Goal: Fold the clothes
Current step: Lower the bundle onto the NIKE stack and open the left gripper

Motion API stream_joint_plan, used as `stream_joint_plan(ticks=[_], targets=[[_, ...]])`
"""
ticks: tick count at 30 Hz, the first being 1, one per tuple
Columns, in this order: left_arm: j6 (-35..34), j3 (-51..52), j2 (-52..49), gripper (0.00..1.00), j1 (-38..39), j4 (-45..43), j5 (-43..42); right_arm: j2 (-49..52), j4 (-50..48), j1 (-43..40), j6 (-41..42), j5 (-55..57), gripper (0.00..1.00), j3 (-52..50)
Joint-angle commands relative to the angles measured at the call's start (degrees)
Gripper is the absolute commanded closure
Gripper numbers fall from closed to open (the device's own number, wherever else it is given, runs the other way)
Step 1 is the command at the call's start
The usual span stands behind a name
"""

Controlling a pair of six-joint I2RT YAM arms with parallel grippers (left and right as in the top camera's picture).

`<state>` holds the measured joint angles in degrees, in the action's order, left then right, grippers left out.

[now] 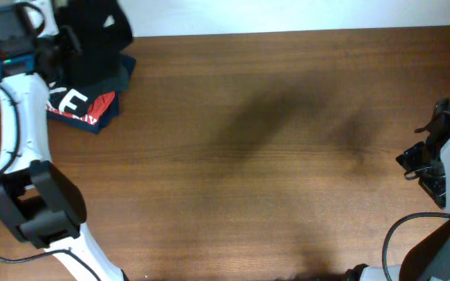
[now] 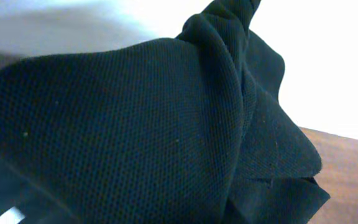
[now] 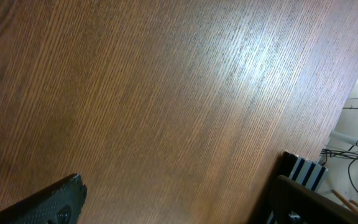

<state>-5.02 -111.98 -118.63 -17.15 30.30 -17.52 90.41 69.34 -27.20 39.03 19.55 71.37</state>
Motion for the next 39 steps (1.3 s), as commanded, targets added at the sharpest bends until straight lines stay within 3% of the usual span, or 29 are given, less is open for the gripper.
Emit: stream_joint_plan(ticks=[1,9,12,14,16,18,20,27,39], targets=[[-4.83,-1.57,-0.22,1.00,-3.10,0.61,-0.46,-1.03,0.02,-0.20,0.90,0.35,0.01,0.94],[-5.46,-1.55,-7.32,0.99,-6.01,1.60,-0.44,-1.03,0.00,-0.20,0.90,0.35,0.01,0.94],[-5.51,-1.55,-11.21,0.90,-6.03,1.20,-0.42,-1.03,0.02,-0.20,0.90,0.35,0.01,0.94],[-5.70,-1.55,-14.71,0.64,-6.08,0.57,0.37,-1.03,0.02,-0.20,0.90,0.35,0.01,0.94],[-5.70,-1.55,-15.72,0.55,-6.29,0.66,1.11,-1.03,0.00,-0.20,0.90,0.35,0.01,0.94],[-5.70,-1.55,-15.96,0.13,-6.67,1.07,2.21,-1.03,0.00,-0.20,0.90,0.35,0.01,0.94],[-5.68,-1.75,-15.65,0.02,-7.23,1.25,2.86,-1.03,0.02,-0.20,0.90,0.35,0.01,0.94],[-5.90,-2.62,-11.34,0.01,-10.45,3.30,3.28,-1.03,0.02,-0.20,0.90,0.35,0.01,0.94],[-6.08,-2.62,5.60,0.01,-13.55,5.60,4.50,-1.03,0.02,-0.20,0.90,0.35,0.01,0.94]])
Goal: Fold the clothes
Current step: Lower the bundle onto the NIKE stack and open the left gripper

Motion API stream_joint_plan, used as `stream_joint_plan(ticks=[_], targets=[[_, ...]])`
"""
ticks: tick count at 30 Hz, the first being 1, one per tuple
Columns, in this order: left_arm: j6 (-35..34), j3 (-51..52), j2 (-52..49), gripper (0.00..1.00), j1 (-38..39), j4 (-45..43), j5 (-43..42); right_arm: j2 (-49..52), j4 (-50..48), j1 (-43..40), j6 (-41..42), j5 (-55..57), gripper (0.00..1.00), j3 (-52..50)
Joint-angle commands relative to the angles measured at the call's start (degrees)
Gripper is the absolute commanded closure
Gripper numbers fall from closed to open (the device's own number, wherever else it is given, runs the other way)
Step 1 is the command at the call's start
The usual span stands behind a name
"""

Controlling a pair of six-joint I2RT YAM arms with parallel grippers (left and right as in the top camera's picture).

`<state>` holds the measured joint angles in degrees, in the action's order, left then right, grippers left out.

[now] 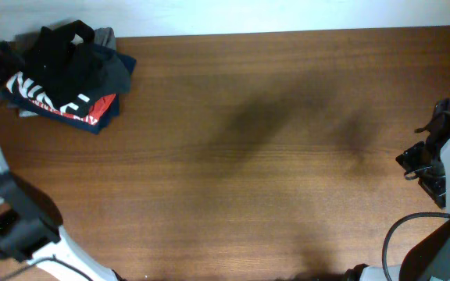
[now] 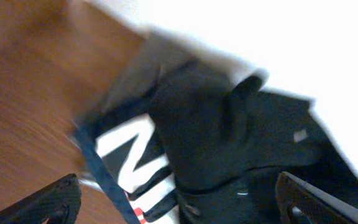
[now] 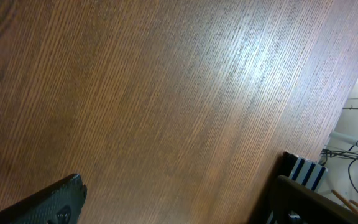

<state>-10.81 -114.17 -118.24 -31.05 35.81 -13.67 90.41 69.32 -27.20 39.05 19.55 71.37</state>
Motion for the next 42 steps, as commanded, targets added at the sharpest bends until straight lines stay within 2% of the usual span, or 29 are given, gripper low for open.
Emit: stream_joint_plan(ticks=[1,2,3,4,6,7,8,9,10,13,16,18,20,25,30,35,38,42], targets=[[-0.28,-0.44,5.75,0.01,0.44,0.11,0.66,-1.03,0.02,-0.20,0.87,0.35,0.01,0.94],[-0.28,-0.44,5.99,0.02,0.52,0.07,0.66,-1.03,0.04,-0.20,0.87,0.35,0.01,0.94],[-0.31,-0.44,6.03,0.09,0.66,-0.17,0.63,-1.03,0.02,-0.20,0.87,0.35,0.01,0.94],[-0.28,-0.42,5.95,0.23,0.85,-0.66,0.66,-1.03,0.04,-0.20,0.87,0.35,0.01,0.94],[-0.28,-0.39,5.40,0.67,1.29,-1.42,0.70,-1.03,0.04,-0.20,0.87,0.35,0.01,0.94],[-0.28,-0.39,4.79,0.83,1.57,-2.08,0.72,-1.03,0.02,-0.20,0.87,0.35,0.01,0.94],[-0.31,-0.39,4.35,0.93,1.79,-2.67,0.70,-1.03,0.04,-0.20,0.87,0.35,0.01,0.94],[-0.31,-0.39,3.23,0.95,2.36,-3.89,1.05,-1.03,0.04,-0.20,0.87,0.35,0.01,0.94],[-0.26,-0.39,2.27,0.95,2.89,-5.05,1.20,-1.03,0.04,-0.20,0.87,0.35,0.01,0.94],[0.66,-0.39,-1.01,0.82,4.57,-8.04,2.73,-1.03,0.04,-0.20,0.87,0.35,0.01,0.94],[1.46,-0.39,-5.11,0.79,6.60,-10.84,8.90,-1.03,0.04,-0.20,0.87,0.35,0.01,0.94],[1.60,-0.39,-8.37,0.70,7.65,-13.77,12.74,-1.03,0.04,-0.20,0.87,0.35,0.01,0.94],[4.70,-0.42,-12.37,0.52,8.52,-16.33,13.09,-1.03,0.02,-0.20,0.87,0.35,0.01,0.94],[6.36,-0.42,-18.75,0.50,9.33,-15.85,13.07,-1.03,0.04,-0.20,0.87,0.35,0.01,0.94],[6.84,-1.70,-18.08,0.50,9.31,-14.49,13.05,-1.03,0.04,-0.20,0.87,0.35,0.01,0.94],[7.19,-5.16,-11.08,0.49,9.64,-9.99,12.68,-1.03,0.04,-0.20,0.87,0.35,0.01,0.94],[7.19,-5.16,-6.25,0.46,10.40,-8.39,11.30,-1.03,0.04,-0.20,0.87,0.35,0.01,0.94],[7.21,-5.16,-2.01,0.45,11.50,-1.36,11.37,-1.03,0.04,-0.20,0.87,0.35,0.01,0.94]])
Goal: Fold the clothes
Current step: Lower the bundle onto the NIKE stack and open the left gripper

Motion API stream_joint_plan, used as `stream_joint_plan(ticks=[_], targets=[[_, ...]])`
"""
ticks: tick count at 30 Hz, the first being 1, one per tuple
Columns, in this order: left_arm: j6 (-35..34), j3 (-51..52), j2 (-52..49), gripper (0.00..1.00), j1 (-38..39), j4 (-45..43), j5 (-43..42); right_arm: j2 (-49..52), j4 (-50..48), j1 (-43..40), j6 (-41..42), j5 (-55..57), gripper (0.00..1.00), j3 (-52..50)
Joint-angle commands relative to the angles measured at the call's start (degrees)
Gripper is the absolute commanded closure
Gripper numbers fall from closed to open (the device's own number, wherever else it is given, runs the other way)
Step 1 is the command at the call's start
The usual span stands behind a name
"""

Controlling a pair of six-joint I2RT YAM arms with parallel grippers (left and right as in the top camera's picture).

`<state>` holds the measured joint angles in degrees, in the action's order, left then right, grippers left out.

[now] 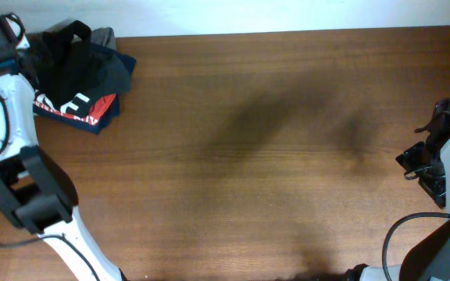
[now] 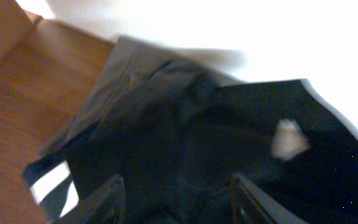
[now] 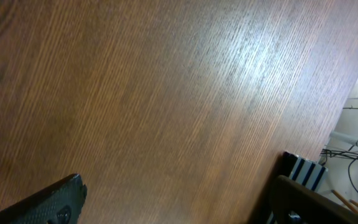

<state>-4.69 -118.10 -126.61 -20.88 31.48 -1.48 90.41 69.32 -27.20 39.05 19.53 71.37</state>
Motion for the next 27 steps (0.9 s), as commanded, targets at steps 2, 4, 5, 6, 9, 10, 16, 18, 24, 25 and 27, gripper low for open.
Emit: stream_joint_plan(ticks=[2,4,5,6,9,10,16,18,24,25,27], targets=[[1.09,-1.14,6.29,0.46,1.64,4.50,-0.83,-1.03,0.02,-0.20,0.87,0.37,0.01,0.94],[1.07,-0.76,5.53,0.45,1.77,5.38,-0.92,-1.03,0.04,-0.20,0.87,0.37,0.01,0.94],[1.09,-0.76,4.92,0.45,1.79,6.16,-0.85,-1.03,0.04,-0.20,0.87,0.37,0.01,0.94],[1.07,-0.74,4.00,0.45,1.79,7.48,-0.90,-1.03,0.04,-0.20,0.87,0.37,0.01,0.94],[1.05,-0.59,1.44,0.46,2.10,9.18,-0.87,-1.03,0.04,-0.20,0.87,0.37,0.01,0.94],[0.85,-0.44,0.33,0.46,2.23,9.62,-0.90,-1.03,0.04,-0.20,0.87,0.37,0.01,0.94],[0.85,0.15,-7.15,0.45,4.66,9.20,-0.87,-1.03,0.04,-0.20,0.87,0.37,0.01,0.94],[0.85,0.15,-10.05,0.45,6.21,8.41,-0.83,-1.03,0.04,-0.20,0.87,0.37,0.01,0.94],[0.44,-0.50,-7.67,0.45,7.76,8.50,-0.76,-1.03,0.02,-0.20,0.87,0.37,0.01,0.94],[0.42,-0.79,-6.36,0.44,7.76,8.52,-0.66,-1.03,0.02,-0.20,0.87,0.37,0.01,0.94],[0.42,-1.11,-3.19,0.41,7.76,8.76,-0.68,-1.03,0.04,-0.20,0.87,0.37,0.01,0.94]])
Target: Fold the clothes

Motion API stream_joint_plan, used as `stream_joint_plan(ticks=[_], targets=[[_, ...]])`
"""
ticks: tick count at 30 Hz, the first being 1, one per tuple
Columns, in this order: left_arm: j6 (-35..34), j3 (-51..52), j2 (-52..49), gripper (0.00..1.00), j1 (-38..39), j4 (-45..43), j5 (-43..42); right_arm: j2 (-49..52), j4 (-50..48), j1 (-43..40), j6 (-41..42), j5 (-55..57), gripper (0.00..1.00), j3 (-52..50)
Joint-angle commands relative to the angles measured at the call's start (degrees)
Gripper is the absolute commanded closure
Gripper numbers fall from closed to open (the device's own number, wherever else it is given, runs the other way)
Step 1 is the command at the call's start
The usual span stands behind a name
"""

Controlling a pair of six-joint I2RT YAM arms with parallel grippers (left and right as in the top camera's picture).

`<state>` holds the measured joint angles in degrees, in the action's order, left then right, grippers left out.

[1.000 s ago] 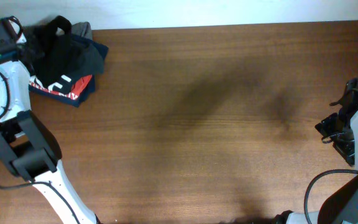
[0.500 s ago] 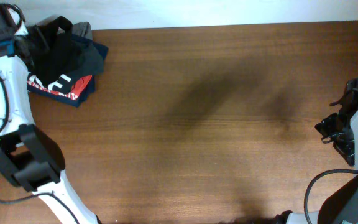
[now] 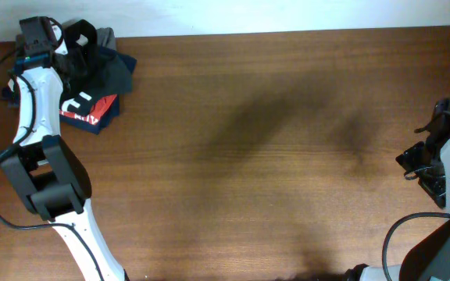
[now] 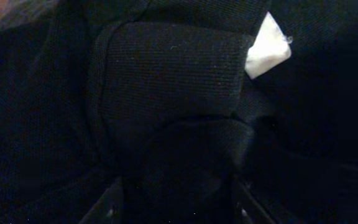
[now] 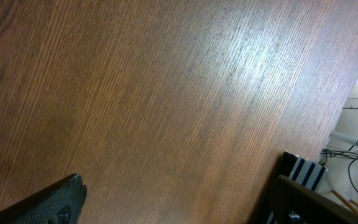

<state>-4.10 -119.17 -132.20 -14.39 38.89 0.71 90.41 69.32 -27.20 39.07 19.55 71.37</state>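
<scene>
A pile of clothes (image 3: pixel 92 105) lies at the table's far left corner: a black garment (image 3: pixel 84 51) on top of a navy and red printed one. My left gripper (image 3: pixel 62 53) is down in the black garment (image 4: pixel 166 81). Its dark fingers (image 4: pixel 112 202) stand apart, open, on either side of a raised fold, with a white tag (image 4: pixel 267 40) just beyond. My right gripper (image 5: pixel 179 205) hangs open over bare wood at the right edge (image 3: pixel 416 164), nothing between its fingers (image 5: pixel 55 202).
The wooden table (image 3: pixel 272 156) stretches between the two arms. A white wall runs along the far edge. Cables and a striped part (image 5: pixel 303 171) sit off the table's right side.
My left gripper has moved from the pile's left edge onto the black garment, and fabric now fills its view. Its finger spacing looks unchanged. The right arm has not moved.
At first the black garment was bunched up right at my left gripper over the pile. Then it lay on the pile with the gripper wide open off to the left. Then the fingers stood narrower above it, and now they straddle a fold.
</scene>
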Motion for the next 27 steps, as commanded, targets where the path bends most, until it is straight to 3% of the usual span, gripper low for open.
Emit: stream_joint_plan(ticks=[1,3,4,9,18,24,27], targets=[[-0.17,-0.13,4.46,0.39,1.27,1.68,-2.86,-1.03,0.04,-0.20,0.85,0.35,0.01,0.94],[-0.15,-0.15,8.94,0.31,1.22,2.43,-2.86,-1.01,0.04,-0.20,0.85,0.35,0.01,0.94],[-0.15,-0.15,11.37,0.01,1.22,3.13,-2.84,-1.03,0.02,-0.20,0.85,0.35,0.01,0.94],[-0.13,-0.15,22.97,0.01,1.20,9.07,-2.82,-1.03,0.04,-0.20,0.85,0.35,0.01,0.94],[-0.07,-0.13,43.45,0.01,1.11,32.00,-4.02,-1.03,0.04,-0.20,0.85,0.35,0.01,0.94],[5.92,0.72,56.59,0.01,1.16,46.23,-26.32,-1.03,0.04,-0.20,0.85,0.35,0.01,0.94],[5.88,1.44,62.99,0.01,1.18,51.52,-29.00,-1.03,0.04,-0.20,0.85,0.35,0.01,0.94]])
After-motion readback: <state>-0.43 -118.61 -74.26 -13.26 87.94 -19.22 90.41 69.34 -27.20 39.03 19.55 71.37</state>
